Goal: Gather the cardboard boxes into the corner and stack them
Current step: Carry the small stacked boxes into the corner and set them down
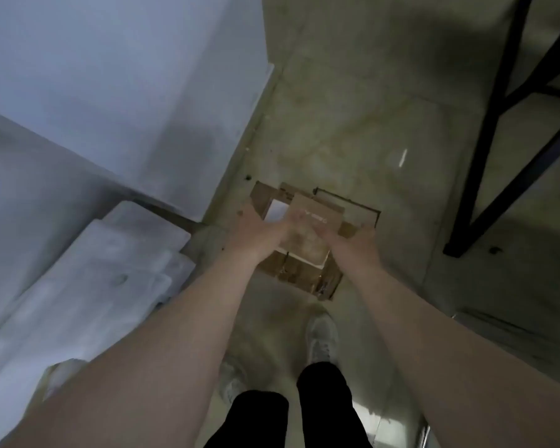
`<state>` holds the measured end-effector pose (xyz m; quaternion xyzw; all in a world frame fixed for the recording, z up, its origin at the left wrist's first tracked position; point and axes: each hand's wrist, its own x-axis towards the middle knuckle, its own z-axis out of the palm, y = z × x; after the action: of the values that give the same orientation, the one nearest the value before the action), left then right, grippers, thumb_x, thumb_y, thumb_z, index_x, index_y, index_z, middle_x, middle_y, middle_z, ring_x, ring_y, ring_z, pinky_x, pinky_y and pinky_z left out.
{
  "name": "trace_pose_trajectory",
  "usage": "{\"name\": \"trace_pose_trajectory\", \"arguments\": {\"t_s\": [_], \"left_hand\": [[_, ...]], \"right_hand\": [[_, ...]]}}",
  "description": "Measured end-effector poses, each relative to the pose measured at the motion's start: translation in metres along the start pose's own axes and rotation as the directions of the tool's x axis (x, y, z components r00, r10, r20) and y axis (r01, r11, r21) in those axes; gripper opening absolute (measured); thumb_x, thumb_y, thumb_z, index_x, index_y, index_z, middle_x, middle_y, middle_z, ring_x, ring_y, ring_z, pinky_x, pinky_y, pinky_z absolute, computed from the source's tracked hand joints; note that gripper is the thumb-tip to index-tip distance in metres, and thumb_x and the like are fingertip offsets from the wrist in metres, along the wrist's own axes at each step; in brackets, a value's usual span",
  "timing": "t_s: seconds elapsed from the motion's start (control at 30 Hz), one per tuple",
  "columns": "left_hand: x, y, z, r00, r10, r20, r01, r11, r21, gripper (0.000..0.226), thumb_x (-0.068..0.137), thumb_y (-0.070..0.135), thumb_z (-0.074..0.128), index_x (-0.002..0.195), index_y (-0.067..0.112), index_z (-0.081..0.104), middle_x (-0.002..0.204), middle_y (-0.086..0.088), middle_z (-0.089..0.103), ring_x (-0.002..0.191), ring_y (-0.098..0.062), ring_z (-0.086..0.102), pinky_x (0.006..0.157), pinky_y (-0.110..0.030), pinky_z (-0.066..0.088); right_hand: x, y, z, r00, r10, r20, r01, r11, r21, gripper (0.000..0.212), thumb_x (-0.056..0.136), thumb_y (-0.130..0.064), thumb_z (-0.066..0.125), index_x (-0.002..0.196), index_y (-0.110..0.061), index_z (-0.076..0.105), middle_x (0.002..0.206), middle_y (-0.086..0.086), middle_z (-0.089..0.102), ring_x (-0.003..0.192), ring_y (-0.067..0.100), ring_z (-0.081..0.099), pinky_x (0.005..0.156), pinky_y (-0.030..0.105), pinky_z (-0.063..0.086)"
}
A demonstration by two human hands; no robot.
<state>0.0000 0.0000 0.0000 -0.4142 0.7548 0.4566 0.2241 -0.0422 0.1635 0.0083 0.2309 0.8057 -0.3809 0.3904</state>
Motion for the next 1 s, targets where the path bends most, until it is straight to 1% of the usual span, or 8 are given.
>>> {"name": "trace_pose_trajectory", "arguments": {"t_s": [0.13, 0.3, 0.47, 0.57, 0.63, 0.8, 0.93, 1.0], "left_hand": [[0.029, -0.015, 0.021, 0.999, -0.021, 0.038, 0.019, 0.999, 0.027, 0.132, 0.066, 0.095, 0.058, 0.166, 0.017, 0.022, 0.17, -0.002, 0.031, 0.153, -0.027, 0.036, 0.12, -0.046, 0.034], [0.041, -0.023, 0.027, 0.999, -0.022, 0.046, 0.026, 0.994, -0.103, 0.135, 0.053, 0.101, 0.059, 0.161, 0.023, 0.037, 0.161, 0.003, 0.047, 0.144, -0.022, 0.048, 0.117, -0.048, 0.04], [0.024, -0.028, 0.007, 0.999, -0.016, 0.035, 0.023, 0.982, -0.186, 0.123, 0.062, 0.094, 0.062, 0.158, 0.022, 0.04, 0.155, 0.004, 0.052, 0.14, -0.021, 0.051, 0.114, -0.043, 0.042], [0.005, -0.024, -0.013, 1.0, -0.024, 0.003, 0.024, 0.966, -0.256, 0.088, 0.076, 0.083, 0.064, 0.144, 0.028, 0.051, 0.126, 0.009, 0.06, 0.119, -0.017, 0.058, 0.097, -0.034, 0.043], [-0.014, -0.022, -0.036, 0.999, -0.021, -0.044, 0.008, 0.959, -0.282, 0.075, 0.075, 0.082, 0.066, 0.131, 0.033, 0.053, 0.114, 0.015, 0.06, 0.114, -0.016, 0.06, 0.09, -0.032, 0.043], [-0.081, -0.019, -0.105, 0.987, -0.025, -0.157, -0.032, 0.936, -0.35, 0.09, 0.078, 0.077, 0.069, 0.145, 0.021, 0.048, 0.122, 0.009, 0.061, 0.115, -0.018, 0.062, 0.09, -0.033, 0.048], [-0.157, -0.025, -0.174, 0.96, -0.001, -0.281, -0.098, 0.935, -0.34, 0.079, 0.085, 0.072, 0.066, 0.146, 0.027, 0.044, 0.118, 0.011, 0.059, 0.108, -0.014, 0.06, 0.082, -0.026, 0.044], [-0.194, -0.032, -0.207, 0.948, -0.03, -0.318, -0.098, 0.92, -0.38, 0.093, 0.075, 0.085, 0.064, 0.148, 0.032, 0.042, 0.128, 0.007, 0.061, 0.115, -0.018, 0.063, 0.091, -0.031, 0.049]], "right_hand": [[0.035, 0.011, 0.015, 0.992, 0.069, 0.102, -0.073, 0.997, 0.034, 0.148, 0.038, -0.098, 0.074, 0.159, -0.019, 0.042, 0.153, 0.006, 0.059, 0.134, 0.031, 0.06, 0.11, 0.052, 0.051], [0.051, 0.014, 0.028, 0.985, -0.008, 0.175, -0.027, 0.981, 0.193, 0.077, 0.074, -0.067, 0.084, 0.138, -0.031, 0.063, 0.12, -0.008, 0.074, 0.102, 0.012, 0.07, 0.089, 0.038, 0.057], [0.032, 0.0, 0.035, 0.989, -0.058, 0.139, 0.033, 0.985, 0.172, 0.093, 0.057, -0.073, 0.086, 0.137, -0.032, 0.062, 0.12, -0.01, 0.074, 0.106, 0.016, 0.072, 0.099, 0.049, 0.058], [0.007, -0.02, 0.036, 0.985, -0.103, 0.14, 0.078, 0.983, 0.168, 0.101, 0.05, -0.073, 0.085, 0.138, -0.028, 0.062, 0.123, -0.009, 0.074, 0.109, 0.017, 0.072, 0.1, 0.047, 0.058], [-0.017, -0.036, 0.036, 0.975, -0.147, 0.167, 0.123, 0.982, 0.143, 0.091, 0.062, -0.066, 0.088, 0.139, -0.026, 0.06, 0.125, -0.007, 0.072, 0.111, 0.019, 0.071, 0.101, 0.047, 0.058], [-0.098, -0.081, 0.039, 0.943, -0.24, 0.232, 0.236, 0.971, 0.048, 0.116, 0.048, -0.077, 0.083, 0.147, -0.025, 0.054, 0.131, -0.004, 0.07, 0.114, 0.021, 0.07, 0.101, 0.049, 0.058], [-0.186, -0.116, 0.05, 0.891, -0.335, 0.306, 0.35, 0.937, 0.006, 0.114, 0.049, -0.079, 0.084, 0.146, -0.027, 0.054, 0.13, -0.004, 0.07, 0.111, 0.022, 0.072, 0.098, 0.049, 0.06], [-0.229, -0.132, 0.059, 0.854, -0.377, 0.358, 0.4, 0.916, 0.01, 0.109, 0.048, -0.079, 0.083, 0.141, -0.027, 0.058, 0.123, -0.004, 0.073, 0.105, 0.021, 0.075, 0.094, 0.048, 0.062]]}}
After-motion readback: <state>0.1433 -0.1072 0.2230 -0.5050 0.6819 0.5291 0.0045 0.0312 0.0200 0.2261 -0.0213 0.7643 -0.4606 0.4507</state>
